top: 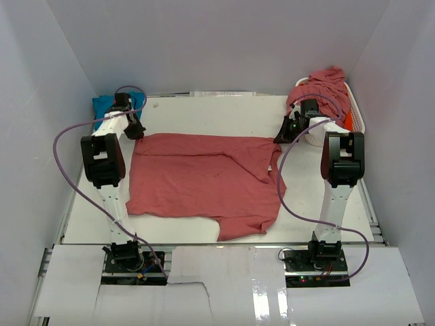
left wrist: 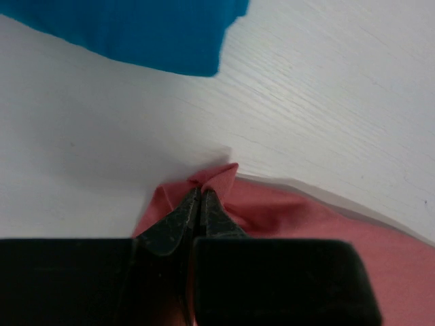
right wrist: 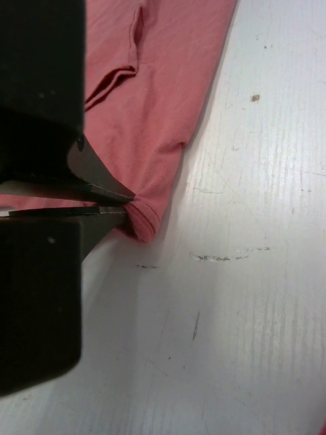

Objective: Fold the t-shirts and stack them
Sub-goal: Fold the flattened tshirt in 1/3 of the way

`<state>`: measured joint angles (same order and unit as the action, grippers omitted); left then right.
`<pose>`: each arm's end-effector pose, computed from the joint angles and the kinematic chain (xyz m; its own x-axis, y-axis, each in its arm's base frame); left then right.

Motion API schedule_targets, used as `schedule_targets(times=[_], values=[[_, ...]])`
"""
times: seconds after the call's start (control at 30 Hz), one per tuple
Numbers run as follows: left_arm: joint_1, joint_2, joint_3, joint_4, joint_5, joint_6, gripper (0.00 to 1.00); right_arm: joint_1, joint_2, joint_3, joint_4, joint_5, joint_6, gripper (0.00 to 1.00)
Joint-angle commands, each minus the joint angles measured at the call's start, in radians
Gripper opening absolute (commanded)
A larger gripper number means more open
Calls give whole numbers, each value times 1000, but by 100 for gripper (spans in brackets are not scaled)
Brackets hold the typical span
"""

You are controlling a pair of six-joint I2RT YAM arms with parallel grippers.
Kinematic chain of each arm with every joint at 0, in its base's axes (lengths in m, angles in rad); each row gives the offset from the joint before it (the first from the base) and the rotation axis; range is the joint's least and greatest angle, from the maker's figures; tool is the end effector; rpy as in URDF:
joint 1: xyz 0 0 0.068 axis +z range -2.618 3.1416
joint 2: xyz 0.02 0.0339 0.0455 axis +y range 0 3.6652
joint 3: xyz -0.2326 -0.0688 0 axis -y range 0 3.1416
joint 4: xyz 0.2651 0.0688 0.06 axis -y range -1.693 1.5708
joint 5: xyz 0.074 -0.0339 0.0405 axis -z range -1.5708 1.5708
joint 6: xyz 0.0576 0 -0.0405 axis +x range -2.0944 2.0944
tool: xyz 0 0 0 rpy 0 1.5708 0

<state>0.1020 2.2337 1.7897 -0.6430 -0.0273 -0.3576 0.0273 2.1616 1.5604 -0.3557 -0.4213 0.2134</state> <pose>0.4868 0.0514 0.1207 -0.7849 -0.4321 -0.4442 -0.4154 0.8988 -0.1402 0.4742 0.0365 0.1027 -0.8537 0.1700 -0.4922 -0.0814 0.8900 0.4487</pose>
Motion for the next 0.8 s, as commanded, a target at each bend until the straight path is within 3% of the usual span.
schedule_targets(times=[0.0,0.43,0.5,0.77], values=[[48,-91,-15,23,-10,-27,12,-6,-45,-3,12,12,-2,8],[105,-132,-72,92,-23,-96,11,-4,-40,-3,-9,36,-3,8],[111,-155,-102,120,-16,-112,6,-3,-39,-2,-11,38,-5,8],[123,-322,-317,433,9,-185,10,-1,-37,-7,-15,41,-11,8]])
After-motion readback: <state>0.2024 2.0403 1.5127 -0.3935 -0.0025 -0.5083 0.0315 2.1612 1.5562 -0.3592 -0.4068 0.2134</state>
